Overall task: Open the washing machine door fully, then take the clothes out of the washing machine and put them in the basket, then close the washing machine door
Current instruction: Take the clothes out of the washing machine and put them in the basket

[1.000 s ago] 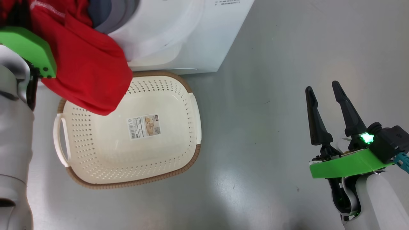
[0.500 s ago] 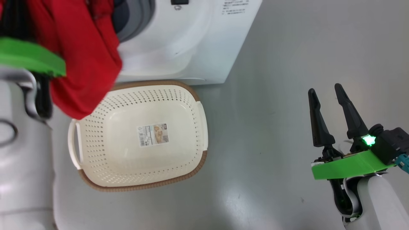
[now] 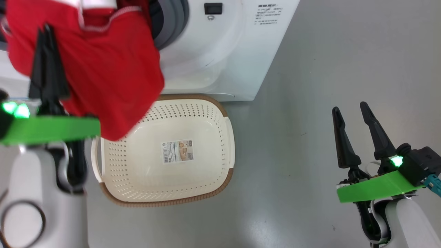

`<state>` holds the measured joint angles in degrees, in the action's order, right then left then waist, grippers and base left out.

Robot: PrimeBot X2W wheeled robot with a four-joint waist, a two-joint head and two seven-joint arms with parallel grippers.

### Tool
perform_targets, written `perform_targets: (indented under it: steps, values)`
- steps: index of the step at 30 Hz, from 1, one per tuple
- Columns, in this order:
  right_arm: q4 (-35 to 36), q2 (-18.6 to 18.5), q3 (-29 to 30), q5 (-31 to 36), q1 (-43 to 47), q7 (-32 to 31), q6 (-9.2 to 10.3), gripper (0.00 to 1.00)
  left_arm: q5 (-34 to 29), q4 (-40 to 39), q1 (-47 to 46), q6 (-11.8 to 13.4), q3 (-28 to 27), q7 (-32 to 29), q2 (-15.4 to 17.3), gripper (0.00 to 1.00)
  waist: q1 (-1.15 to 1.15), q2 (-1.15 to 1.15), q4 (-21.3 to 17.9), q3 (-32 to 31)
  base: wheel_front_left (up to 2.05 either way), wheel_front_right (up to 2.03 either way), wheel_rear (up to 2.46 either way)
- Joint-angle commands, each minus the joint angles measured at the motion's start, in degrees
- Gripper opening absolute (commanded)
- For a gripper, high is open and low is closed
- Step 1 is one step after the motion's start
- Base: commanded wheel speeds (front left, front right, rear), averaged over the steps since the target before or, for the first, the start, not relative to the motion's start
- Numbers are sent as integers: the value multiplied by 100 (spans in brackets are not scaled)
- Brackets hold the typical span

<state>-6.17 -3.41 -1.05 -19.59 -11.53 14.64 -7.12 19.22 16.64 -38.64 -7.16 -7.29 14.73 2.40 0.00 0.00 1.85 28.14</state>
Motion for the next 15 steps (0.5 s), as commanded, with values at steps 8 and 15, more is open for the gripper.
perform_targets:
  steps: [8,15]
  values:
    - [145,-20,-130,20,149,36,-36,100,230,-767,1260,-32,46,27,68,0,0,0,31,58,0,0,0]
    - [151,-12,-152,20,96,36,-36,100,155,-379,1627,-32,350,27,51,0,0,0,24,156,0,0,0]
